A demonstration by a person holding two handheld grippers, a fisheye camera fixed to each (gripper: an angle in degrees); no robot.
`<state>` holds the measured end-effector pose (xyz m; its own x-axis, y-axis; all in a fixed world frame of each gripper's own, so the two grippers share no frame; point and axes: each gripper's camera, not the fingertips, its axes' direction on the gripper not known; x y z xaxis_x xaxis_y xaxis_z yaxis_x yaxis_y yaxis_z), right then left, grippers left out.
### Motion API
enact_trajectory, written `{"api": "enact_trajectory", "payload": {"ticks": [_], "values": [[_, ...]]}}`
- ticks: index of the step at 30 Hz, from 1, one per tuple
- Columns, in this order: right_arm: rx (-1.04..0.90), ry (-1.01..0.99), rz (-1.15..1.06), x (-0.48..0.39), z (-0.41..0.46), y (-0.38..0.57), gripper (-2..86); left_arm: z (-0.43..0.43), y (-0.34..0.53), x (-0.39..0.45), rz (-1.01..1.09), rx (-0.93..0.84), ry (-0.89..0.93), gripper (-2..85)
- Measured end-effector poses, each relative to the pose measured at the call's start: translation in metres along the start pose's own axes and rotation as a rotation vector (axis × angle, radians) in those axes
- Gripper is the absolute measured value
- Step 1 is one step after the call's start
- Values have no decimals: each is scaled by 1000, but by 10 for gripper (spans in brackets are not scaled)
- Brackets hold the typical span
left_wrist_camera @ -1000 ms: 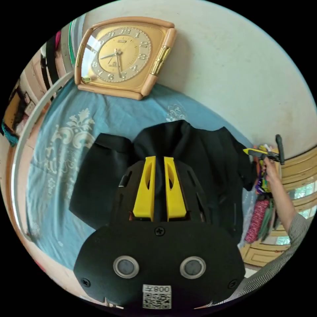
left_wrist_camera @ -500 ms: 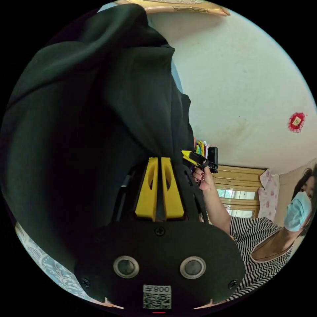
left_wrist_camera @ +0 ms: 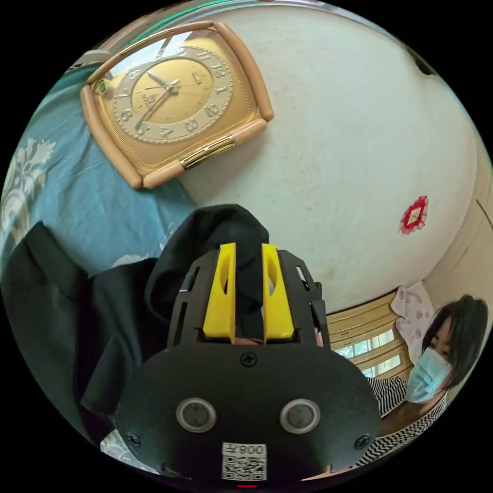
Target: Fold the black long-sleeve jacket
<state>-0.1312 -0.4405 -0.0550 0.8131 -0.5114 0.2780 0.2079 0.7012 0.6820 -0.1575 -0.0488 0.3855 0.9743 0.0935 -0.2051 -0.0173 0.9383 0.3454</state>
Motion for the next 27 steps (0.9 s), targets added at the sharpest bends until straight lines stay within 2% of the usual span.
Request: {"api": "enact_trajectory", "payload": {"ticks": [2,6,8,13,17,19,22,25,27], "values": [[-57,20,-15,8,5,39,57,-18,58,-15,-45,-89,-7,86],[-289,245,-41,15,34,153,56,-44,170,-19,-105,-295,-105,92],[-398,322,-44,17,47,202,57,-69,241,-12,-152,-402,-263,95],[-591,506,-41,8,59,313,59,-141,347,18,-286,-380,-485,101],[-582,556,-2,-2,50,369,65,-185,406,42,-373,-323,-651,105],[-605,548,10,-10,53,407,74,-190,428,43,-404,-346,-680,105],[-661,470,-34,-29,78,455,77,-200,451,52,-425,-265,-625,94],[-778,394,-149,-56,122,504,78,-192,467,58,-461,-332,-528,70],[-829,401,-212,-70,147,532,79,-189,471,71,-457,-345,-525,49]]}}
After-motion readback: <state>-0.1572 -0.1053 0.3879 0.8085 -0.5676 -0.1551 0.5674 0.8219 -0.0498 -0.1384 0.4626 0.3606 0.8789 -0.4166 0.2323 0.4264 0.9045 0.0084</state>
